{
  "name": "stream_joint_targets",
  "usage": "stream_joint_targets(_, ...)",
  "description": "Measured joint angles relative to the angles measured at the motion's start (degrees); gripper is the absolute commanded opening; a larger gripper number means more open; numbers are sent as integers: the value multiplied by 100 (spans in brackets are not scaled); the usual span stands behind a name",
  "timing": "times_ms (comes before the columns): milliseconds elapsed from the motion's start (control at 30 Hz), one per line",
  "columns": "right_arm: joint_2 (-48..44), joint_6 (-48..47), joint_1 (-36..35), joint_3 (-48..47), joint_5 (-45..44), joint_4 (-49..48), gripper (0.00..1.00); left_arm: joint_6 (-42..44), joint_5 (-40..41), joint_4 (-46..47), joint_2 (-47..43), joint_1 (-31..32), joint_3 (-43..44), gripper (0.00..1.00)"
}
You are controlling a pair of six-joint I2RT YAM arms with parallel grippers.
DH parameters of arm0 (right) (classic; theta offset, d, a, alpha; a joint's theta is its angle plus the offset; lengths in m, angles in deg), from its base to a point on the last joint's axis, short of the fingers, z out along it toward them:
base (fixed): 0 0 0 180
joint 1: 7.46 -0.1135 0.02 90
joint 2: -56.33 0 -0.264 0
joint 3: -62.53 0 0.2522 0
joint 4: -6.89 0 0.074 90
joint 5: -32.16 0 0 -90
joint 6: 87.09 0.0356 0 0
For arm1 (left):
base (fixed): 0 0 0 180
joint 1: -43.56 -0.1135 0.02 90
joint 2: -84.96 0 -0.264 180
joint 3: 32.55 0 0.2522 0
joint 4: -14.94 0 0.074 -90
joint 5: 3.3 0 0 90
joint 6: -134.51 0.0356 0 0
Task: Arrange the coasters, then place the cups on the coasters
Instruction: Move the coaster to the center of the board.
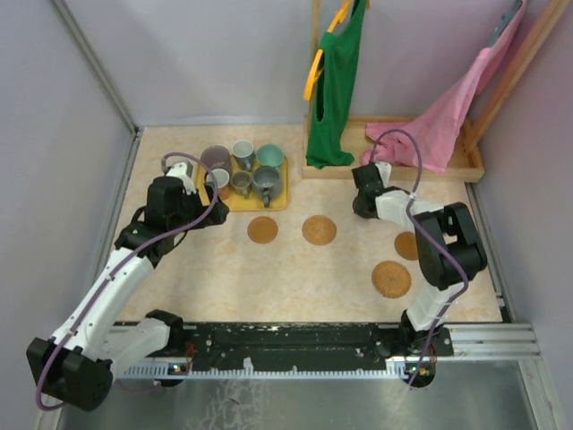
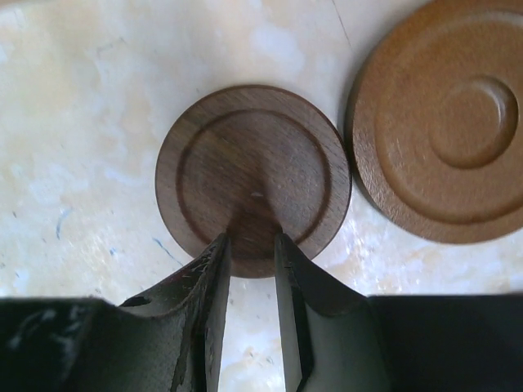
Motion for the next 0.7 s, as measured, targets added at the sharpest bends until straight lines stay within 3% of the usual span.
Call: stream_joint_targets(700,-1130,660,-787,1106,2,531,29,-2,-151,125,87,0,-17,97)
